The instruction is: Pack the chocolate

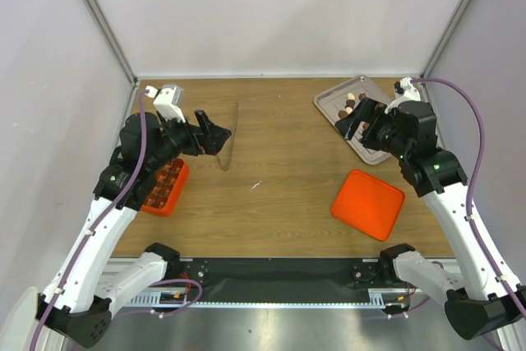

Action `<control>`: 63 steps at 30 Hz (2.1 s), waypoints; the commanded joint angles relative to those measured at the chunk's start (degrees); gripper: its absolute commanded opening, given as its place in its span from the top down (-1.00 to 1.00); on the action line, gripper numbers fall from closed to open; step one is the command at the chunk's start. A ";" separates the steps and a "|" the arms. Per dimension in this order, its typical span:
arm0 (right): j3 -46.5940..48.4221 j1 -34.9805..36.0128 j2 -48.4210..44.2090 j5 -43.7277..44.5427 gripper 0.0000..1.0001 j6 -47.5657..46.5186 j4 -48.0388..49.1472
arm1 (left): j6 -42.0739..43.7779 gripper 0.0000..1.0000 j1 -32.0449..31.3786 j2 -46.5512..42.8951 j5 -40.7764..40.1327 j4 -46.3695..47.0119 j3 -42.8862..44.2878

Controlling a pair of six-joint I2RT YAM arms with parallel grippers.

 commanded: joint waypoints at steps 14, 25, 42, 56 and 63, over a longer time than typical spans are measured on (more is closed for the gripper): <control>1.53 -0.16 0.50 0.21 -0.99 0.06 1.81 | -0.54 -0.99 2.05 6.54 -18.69 -2.15 4.80; -1.98 -0.16 1.38 -6.20 -0.99 0.50 4.18 | -4.15 -0.62 17.80 47.48 -14.33 -4.89 21.77; -4.44 -0.16 1.47 -3.75 -0.99 -1.70 3.30 | -10.65 0.12 13.85 73.27 -13.88 -8.16 34.80; -6.28 0.02 -3.35 -4.45 -0.99 -0.12 -1.89 | -18.36 1.00 3.24 58.79 -7.30 2.53 11.56; -13.14 1.24 -3.98 -4.36 -0.96 -0.03 -2.59 | -32.52 0.99 -11.71 50.77 -6.33 8.80 0.26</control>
